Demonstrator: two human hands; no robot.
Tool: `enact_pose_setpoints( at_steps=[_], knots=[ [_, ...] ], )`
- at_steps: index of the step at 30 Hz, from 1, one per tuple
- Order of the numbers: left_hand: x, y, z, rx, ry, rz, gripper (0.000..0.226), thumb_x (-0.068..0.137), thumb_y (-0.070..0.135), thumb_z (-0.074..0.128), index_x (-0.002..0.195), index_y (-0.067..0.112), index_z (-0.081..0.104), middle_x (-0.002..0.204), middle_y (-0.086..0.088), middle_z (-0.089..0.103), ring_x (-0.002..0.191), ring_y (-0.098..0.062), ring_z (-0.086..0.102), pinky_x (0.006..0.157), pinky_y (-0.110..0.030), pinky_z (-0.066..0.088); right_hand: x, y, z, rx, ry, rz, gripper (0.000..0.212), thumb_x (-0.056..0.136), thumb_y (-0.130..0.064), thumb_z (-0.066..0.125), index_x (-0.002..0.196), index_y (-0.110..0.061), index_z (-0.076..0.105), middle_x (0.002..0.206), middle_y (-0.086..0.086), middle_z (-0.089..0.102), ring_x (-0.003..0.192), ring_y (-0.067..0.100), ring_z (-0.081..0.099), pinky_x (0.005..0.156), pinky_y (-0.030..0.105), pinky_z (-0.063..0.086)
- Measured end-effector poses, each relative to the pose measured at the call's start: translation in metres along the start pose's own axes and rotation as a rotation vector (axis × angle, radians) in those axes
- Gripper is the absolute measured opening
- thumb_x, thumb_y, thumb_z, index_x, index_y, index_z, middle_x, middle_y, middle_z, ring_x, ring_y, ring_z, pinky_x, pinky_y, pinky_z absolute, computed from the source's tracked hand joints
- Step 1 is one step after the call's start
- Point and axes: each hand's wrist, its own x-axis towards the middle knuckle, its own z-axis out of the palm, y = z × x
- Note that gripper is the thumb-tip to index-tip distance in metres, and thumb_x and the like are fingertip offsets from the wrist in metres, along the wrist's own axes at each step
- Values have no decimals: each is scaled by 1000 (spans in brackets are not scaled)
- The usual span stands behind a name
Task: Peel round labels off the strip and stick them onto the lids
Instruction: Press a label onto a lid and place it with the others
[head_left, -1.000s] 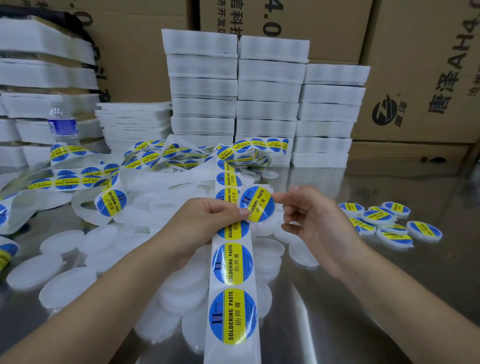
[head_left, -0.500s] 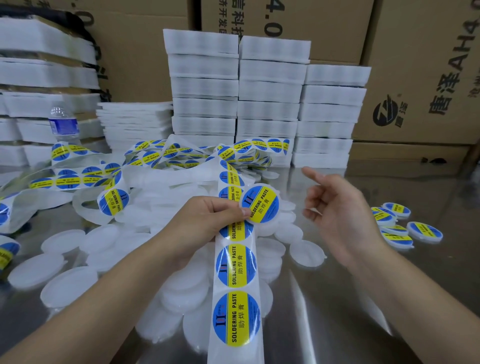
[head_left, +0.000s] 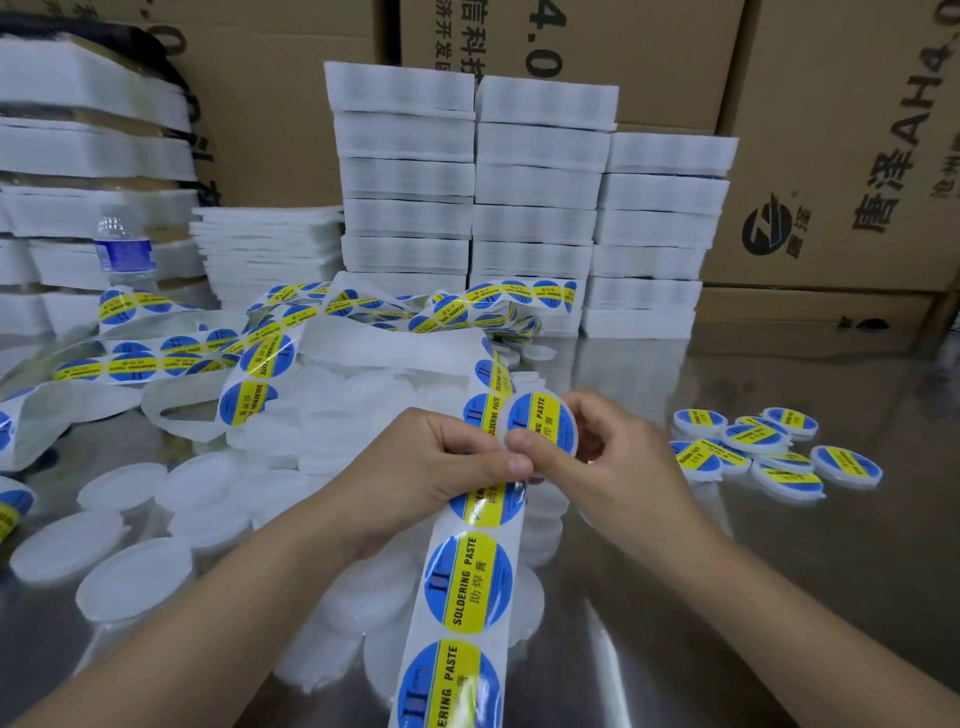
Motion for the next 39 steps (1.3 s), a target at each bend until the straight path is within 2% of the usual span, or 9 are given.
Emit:
enact_pose_setpoints(
  at_steps=[3, 5, 10, 13, 18, 23, 29, 36, 39],
  knots=[
    [-1, 1, 1, 25, -27, 3, 15, 53, 41, 74, 59, 28, 77, 61, 8, 71, 56, 3, 64, 56, -7, 46, 0, -1, -4, -130, 1, -10, 76, 49, -89, 46, 73, -17, 59, 58, -2, 58, 53, 10, 48, 54, 33, 43],
    [-2, 1, 1, 46, -44, 2, 14, 54, 41, 74, 60, 29, 77, 63, 8, 72, 59, 3, 65, 58, -7, 46, 0, -2, -5, -203, 17, -21, 80, 47, -88, 41, 68, -13, 57, 54, 0, 54, 52, 12, 46, 52, 33, 38],
    [-1, -2, 1, 80, -63, -20, 25, 54, 47, 77, 66, 25, 78, 82, -4, 76, 85, -18, 72, 79, -24, 57, 1, -1, -6, -271, 61, -14, 80, 52, -86, 35, 55, -8, 48, 44, 2, 42, 48, 15, 38, 51, 35, 32],
    [-1, -1, 1, 85, -53, -16, 28, 53, 49, 76, 69, 26, 79, 81, -2, 76, 77, -10, 71, 73, -19, 56, 3, -1, -6, -270, 74, -27, 70, 59, -82, 35, 46, -13, 36, 42, 0, 37, 46, 17, 33, 49, 35, 28],
    [-2, 1, 0, 98, -59, -9, 27, 55, 50, 75, 70, 28, 79, 81, 0, 76, 75, -6, 70, 71, -16, 54, 5, -1, -7, -269, 81, -42, 75, 67, -77, 33, 51, -4, 45, 47, 13, 45, 52, 29, 43, 54, 42, 38],
    [-1, 2, 1, 99, -51, -20, 25, 56, 50, 74, 68, 29, 79, 78, 3, 76, 71, -4, 69, 66, -13, 51, 5, -1, -8, -292, 98, -53, 70, 70, -75, 30, 48, -9, 39, 45, 13, 45, 51, 29, 44, 52, 39, 37],
    [-1, 2, 1, 104, -38, -54, 28, 58, 50, 73, 72, 26, 79, 82, 0, 76, 73, -8, 70, 67, -15, 52, 5, 2, -9, -309, 129, -73, 75, 71, -75, 28, 53, -6, 49, 47, 12, 51, 53, 27, 49, 53, 36, 37],
    [0, 1, 0, 92, -26, -66, 30, 56, 51, 74, 72, 25, 79, 80, -1, 76, 69, -7, 69, 65, -14, 50, 6, 1, -9, -327, 147, -98, 72, 73, -71, 25, 53, -5, 49, 49, 14, 53, 56, 32, 50, 56, 40, 41],
    [1, 1, 0, 67, -12, -63, 32, 55, 50, 74, 72, 24, 79, 78, -1, 76, 68, -6, 69, 65, -13, 50, 7, 3, -8, -332, 166, -130, 70, 80, -63, 25, 54, -3, 52, 52, 15, 56, 58, 35, 52, 60, 43, 44]
  ],
)
